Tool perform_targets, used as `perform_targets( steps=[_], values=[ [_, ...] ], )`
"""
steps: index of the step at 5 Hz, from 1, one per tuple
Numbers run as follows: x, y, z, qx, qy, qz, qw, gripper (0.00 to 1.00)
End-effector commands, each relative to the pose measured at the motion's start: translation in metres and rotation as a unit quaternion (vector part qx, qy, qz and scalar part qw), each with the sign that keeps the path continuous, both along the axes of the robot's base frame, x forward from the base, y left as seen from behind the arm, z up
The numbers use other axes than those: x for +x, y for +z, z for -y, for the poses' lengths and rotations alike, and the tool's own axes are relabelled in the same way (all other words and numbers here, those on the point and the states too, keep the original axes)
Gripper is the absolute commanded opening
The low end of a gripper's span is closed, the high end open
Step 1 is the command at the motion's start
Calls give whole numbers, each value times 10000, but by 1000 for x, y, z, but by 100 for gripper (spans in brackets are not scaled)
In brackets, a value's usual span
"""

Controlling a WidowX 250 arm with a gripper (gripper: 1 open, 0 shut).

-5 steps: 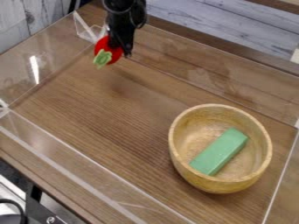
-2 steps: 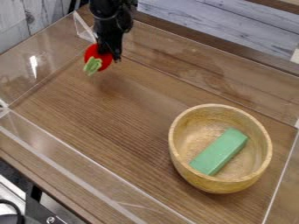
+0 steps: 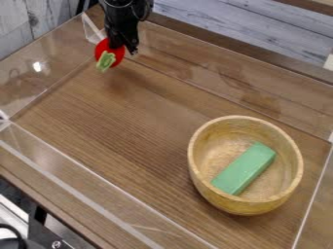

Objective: Move the red object to the left side of the table

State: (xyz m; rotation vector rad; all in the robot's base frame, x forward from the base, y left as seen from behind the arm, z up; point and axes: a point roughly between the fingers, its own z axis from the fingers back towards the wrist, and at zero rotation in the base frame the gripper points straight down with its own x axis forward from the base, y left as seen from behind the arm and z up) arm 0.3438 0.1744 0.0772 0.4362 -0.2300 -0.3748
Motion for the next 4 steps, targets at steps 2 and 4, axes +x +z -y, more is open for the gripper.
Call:
perform_targets(
  steps=[2, 4],
  values=[
    [-29, 1, -37, -202, 13, 265, 9994, 0],
    [-31, -6, -34, -961, 306, 240, 9946, 0]
  ],
)
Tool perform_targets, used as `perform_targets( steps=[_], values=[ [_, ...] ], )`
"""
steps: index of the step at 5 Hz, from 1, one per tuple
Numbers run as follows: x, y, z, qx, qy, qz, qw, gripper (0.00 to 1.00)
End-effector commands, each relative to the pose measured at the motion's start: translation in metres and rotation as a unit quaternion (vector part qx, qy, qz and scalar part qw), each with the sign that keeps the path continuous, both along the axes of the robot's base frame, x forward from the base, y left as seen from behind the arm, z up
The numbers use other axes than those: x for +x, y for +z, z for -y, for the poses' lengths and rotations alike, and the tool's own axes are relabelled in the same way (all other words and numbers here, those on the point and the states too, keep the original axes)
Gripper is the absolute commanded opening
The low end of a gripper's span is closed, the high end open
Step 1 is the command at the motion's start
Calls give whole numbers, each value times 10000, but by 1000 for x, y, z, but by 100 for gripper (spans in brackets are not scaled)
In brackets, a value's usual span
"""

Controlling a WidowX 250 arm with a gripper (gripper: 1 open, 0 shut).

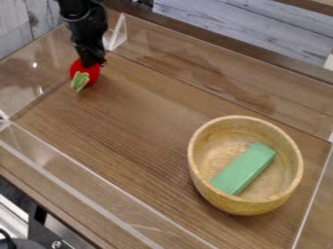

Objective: Move the red object to the left side of the table

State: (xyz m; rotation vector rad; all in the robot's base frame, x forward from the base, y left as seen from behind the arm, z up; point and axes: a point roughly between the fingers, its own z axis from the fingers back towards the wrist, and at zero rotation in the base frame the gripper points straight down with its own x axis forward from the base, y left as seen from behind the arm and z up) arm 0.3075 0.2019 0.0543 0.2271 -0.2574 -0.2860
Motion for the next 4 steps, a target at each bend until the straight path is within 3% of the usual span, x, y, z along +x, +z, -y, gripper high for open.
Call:
perform_targets(
  steps=[1, 2, 4],
  values=[
    [11, 15, -4, -212, 143, 182, 9995, 0],
    [11, 2, -16, -495, 459, 153, 9976, 0],
    [11, -23, -16, -899, 1023, 81, 9906, 0]
  ],
)
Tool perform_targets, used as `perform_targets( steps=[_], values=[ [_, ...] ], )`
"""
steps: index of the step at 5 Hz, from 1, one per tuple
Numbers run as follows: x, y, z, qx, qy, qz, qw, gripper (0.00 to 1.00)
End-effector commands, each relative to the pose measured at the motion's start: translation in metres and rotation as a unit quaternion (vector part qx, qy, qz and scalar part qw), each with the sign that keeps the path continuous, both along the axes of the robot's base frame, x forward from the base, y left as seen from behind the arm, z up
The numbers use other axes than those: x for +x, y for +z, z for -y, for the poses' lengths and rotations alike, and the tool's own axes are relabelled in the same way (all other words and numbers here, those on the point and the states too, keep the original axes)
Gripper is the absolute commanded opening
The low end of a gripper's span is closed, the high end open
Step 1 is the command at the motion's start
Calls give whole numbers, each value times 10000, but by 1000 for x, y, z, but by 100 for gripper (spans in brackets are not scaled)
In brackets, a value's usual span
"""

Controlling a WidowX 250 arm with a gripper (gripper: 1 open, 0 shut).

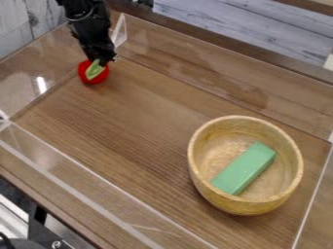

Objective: Move the red object to the left side of the table

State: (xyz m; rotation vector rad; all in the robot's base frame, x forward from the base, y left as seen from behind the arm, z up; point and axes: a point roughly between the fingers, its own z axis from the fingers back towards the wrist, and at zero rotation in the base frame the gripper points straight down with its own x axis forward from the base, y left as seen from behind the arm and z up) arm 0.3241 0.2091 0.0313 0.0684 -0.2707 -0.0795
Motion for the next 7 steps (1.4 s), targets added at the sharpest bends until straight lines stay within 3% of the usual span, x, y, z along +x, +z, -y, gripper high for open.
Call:
perform_targets(
  steps=[1, 4, 7],
  values=[
    [-1, -7, -8, -164, 446, -41, 9989, 0],
    [3, -13, 9, -849, 1217, -289, 9885, 0],
    [2, -5, -2, -1364, 1142, -539, 9826, 0]
  ],
)
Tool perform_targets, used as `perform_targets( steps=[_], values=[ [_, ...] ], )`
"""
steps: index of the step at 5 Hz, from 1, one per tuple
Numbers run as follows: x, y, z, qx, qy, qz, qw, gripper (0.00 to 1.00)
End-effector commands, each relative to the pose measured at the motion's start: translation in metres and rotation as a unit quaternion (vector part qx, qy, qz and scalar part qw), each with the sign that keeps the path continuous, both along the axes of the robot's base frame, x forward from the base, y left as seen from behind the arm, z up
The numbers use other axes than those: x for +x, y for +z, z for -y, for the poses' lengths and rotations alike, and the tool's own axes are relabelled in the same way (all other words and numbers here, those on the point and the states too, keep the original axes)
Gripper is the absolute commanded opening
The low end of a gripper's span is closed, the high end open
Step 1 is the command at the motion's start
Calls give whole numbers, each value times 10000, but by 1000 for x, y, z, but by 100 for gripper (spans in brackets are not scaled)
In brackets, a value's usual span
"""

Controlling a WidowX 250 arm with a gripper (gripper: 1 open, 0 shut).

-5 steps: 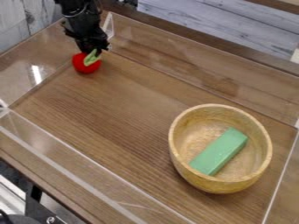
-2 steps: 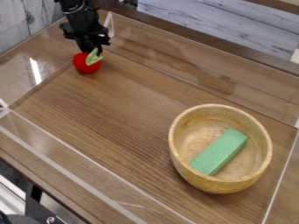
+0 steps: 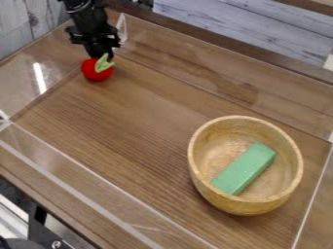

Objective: Move the red object to the left side of the table

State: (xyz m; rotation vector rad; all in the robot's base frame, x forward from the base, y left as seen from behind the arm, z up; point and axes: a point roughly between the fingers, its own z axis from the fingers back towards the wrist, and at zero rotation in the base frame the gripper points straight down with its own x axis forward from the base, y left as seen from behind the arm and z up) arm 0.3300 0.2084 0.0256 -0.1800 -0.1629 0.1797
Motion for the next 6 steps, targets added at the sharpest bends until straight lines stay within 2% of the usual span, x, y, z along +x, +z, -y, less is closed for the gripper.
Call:
perform_targets(
  steps=[1, 3, 5, 6],
  values=[
    [-8, -2, -3, -133, 20, -70, 9999, 0],
    [-19, 5, -6, -425, 191, -215, 9987, 0],
    [-34, -9, -7, -670, -43, -380, 9970, 0],
    [-27, -3, -2, -697, 268, -424, 9963, 100]
  ],
)
